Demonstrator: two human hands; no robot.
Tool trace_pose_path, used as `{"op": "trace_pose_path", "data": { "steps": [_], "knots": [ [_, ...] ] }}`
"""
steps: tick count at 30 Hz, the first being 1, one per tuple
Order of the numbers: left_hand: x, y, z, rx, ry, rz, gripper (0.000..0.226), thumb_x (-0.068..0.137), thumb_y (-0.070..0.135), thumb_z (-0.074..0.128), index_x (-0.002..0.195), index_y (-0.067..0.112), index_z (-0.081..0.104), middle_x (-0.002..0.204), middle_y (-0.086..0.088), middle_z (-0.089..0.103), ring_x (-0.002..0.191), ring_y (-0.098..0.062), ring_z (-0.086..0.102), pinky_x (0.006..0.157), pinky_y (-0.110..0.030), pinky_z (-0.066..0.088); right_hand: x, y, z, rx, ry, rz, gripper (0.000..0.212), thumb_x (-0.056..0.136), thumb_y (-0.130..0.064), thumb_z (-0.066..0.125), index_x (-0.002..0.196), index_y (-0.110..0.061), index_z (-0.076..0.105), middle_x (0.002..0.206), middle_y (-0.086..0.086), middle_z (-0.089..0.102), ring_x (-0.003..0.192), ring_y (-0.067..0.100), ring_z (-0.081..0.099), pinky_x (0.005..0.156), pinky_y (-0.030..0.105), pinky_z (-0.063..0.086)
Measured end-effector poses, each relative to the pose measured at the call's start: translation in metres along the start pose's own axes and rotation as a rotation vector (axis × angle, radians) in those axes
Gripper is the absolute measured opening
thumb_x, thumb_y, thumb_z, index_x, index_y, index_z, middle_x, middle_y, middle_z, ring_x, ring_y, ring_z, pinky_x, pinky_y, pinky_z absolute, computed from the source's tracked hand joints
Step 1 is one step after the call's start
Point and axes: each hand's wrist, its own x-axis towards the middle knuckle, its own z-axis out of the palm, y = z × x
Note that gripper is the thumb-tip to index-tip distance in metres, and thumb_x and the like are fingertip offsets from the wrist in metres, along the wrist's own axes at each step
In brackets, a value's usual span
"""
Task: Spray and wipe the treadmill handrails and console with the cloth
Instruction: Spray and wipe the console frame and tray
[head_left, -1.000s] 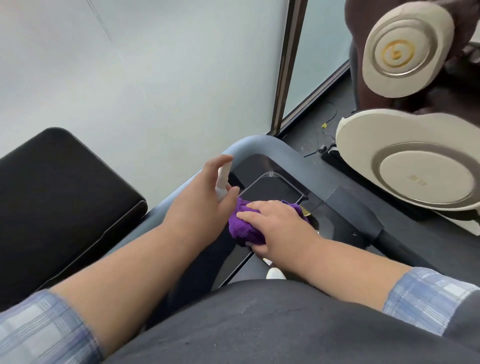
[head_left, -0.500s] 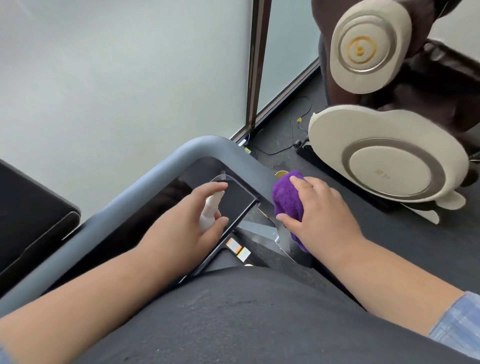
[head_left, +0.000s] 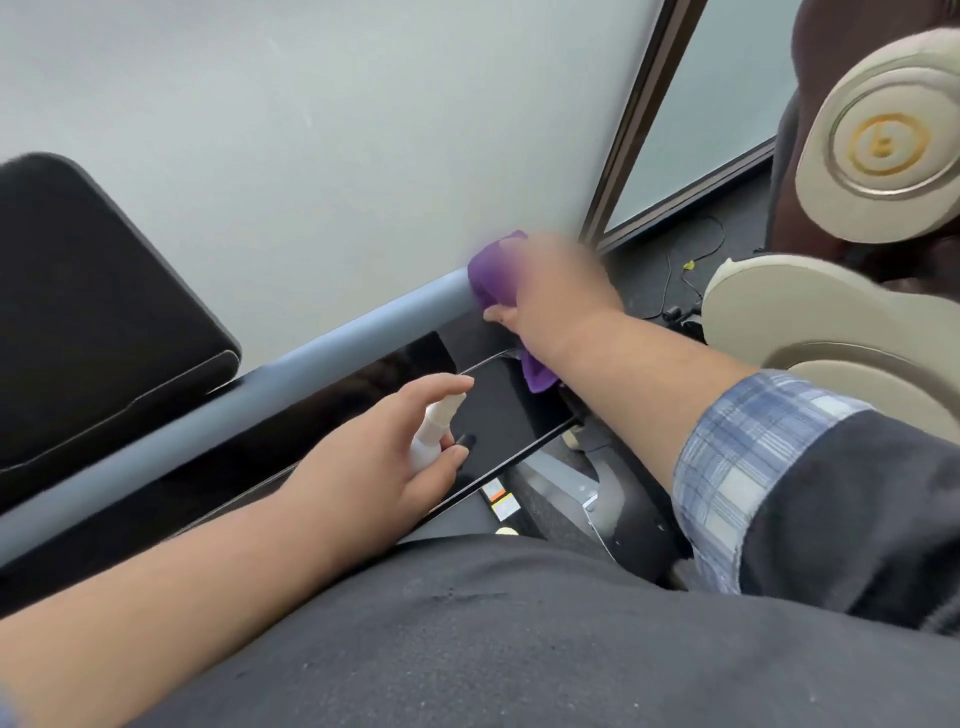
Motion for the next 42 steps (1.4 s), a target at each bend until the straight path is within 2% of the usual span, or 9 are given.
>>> {"op": "trace_pose_path", "data": {
  "steps": [4, 8, 14, 18, 23, 27, 32, 38, 42],
  "knots": [
    [0.003, 0.005, -0.006, -0.028, 0.032, 0.013, 0.055, 0.086, 0.052, 0.054, 0.124, 0.075, 0.021, 0.104, 0.032, 0.058, 0.088, 0.002, 0.059, 0.074, -0.029, 0.051, -0.043, 0.024, -0.001, 0.078, -0.051, 0.045, 0.080, 0.083, -0.053, 0.073, 0.148, -0.028, 0.034, 0.142, 0.009, 0.042, 0.122, 0.035, 0.048, 0.102, 0.045, 0.045],
    [0.005, 0.001, -0.010, -0.034, 0.058, 0.002, 0.061, 0.089, 0.045, 0.059, 0.124, 0.076, 0.020, 0.104, 0.033, 0.058, 0.087, 0.002, 0.059, 0.074, -0.032, 0.052, -0.097, 0.048, 0.013, -0.006, -0.073, 0.079, 0.088, 0.081, -0.053, 0.075, 0.152, -0.030, 0.029, 0.142, 0.009, 0.041, 0.118, 0.033, 0.050, 0.101, 0.046, 0.047],
    [-0.006, -0.008, -0.014, -0.065, 0.084, -0.054, 0.059, 0.086, 0.048, 0.058, 0.124, 0.075, 0.022, 0.103, 0.031, 0.058, 0.089, 0.002, 0.059, 0.072, -0.024, 0.048, -0.076, 0.039, 0.022, -0.130, -0.032, 0.035, 0.089, 0.084, -0.056, 0.070, 0.155, -0.029, 0.023, 0.149, 0.011, 0.034, 0.121, 0.034, 0.048, 0.096, 0.046, 0.047],
    [-0.019, -0.014, -0.013, -0.057, 0.112, -0.102, 0.058, 0.086, 0.047, 0.059, 0.124, 0.074, 0.024, 0.104, 0.030, 0.058, 0.088, 0.005, 0.058, 0.071, -0.018, 0.043, -0.024, 0.016, 0.016, -0.196, -0.024, -0.146, 0.091, 0.084, -0.055, 0.070, 0.156, -0.028, 0.022, 0.154, 0.010, 0.030, 0.129, 0.033, 0.041, 0.101, 0.046, 0.042],
    [-0.028, -0.015, -0.013, -0.065, 0.147, -0.146, 0.057, 0.088, 0.041, 0.064, 0.130, 0.062, 0.030, 0.103, 0.029, 0.059, 0.088, 0.002, 0.059, 0.075, -0.018, 0.045, 0.020, -0.029, 0.004, -0.300, -0.140, -0.524, 0.097, 0.081, -0.054, 0.074, 0.157, -0.030, 0.019, 0.161, 0.007, 0.024, 0.144, 0.029, 0.027, 0.115, 0.044, 0.029],
    [-0.024, -0.010, -0.011, -0.063, 0.177, -0.143, 0.059, 0.088, 0.039, 0.066, 0.131, 0.059, 0.031, 0.103, 0.030, 0.058, 0.090, 0.002, 0.059, 0.077, -0.018, 0.045, 0.006, -0.087, 0.016, -0.278, -0.111, -0.735, 0.078, 0.088, -0.046, 0.063, 0.154, -0.031, 0.024, 0.158, 0.006, 0.028, 0.141, 0.031, 0.032, 0.113, 0.046, 0.030],
    [-0.014, -0.003, -0.009, -0.064, 0.190, -0.127, 0.058, 0.089, 0.038, 0.066, 0.128, 0.063, 0.030, 0.102, 0.031, 0.058, 0.089, 0.005, 0.058, 0.075, -0.012, 0.042, 0.002, -0.072, 0.018, -0.172, -0.103, -0.637, 0.077, 0.089, -0.044, 0.063, 0.154, -0.036, 0.024, 0.161, 0.001, 0.024, 0.145, 0.026, 0.027, 0.116, 0.041, 0.024],
    [-0.016, -0.005, -0.009, -0.093, 0.189, -0.151, 0.061, 0.088, 0.043, 0.061, 0.122, 0.077, 0.022, 0.102, 0.028, 0.059, 0.088, 0.002, 0.059, 0.075, -0.018, 0.044, 0.020, 0.028, -0.005, -0.034, -0.184, -0.229, 0.087, 0.079, -0.049, 0.078, 0.152, -0.044, 0.030, 0.156, 0.001, 0.035, 0.137, 0.031, 0.039, 0.113, 0.042, 0.036],
    [-0.021, -0.012, -0.016, -0.090, 0.212, -0.182, 0.056, 0.088, 0.043, 0.060, 0.127, 0.067, 0.029, 0.101, 0.028, 0.059, 0.087, 0.001, 0.059, 0.073, -0.021, 0.045, 0.019, 0.006, 0.005, -0.142, -0.107, -0.314, 0.087, 0.080, -0.057, 0.073, 0.152, -0.040, 0.027, 0.155, 0.004, 0.033, 0.135, 0.033, 0.038, 0.110, 0.046, 0.037]
  ]
}}
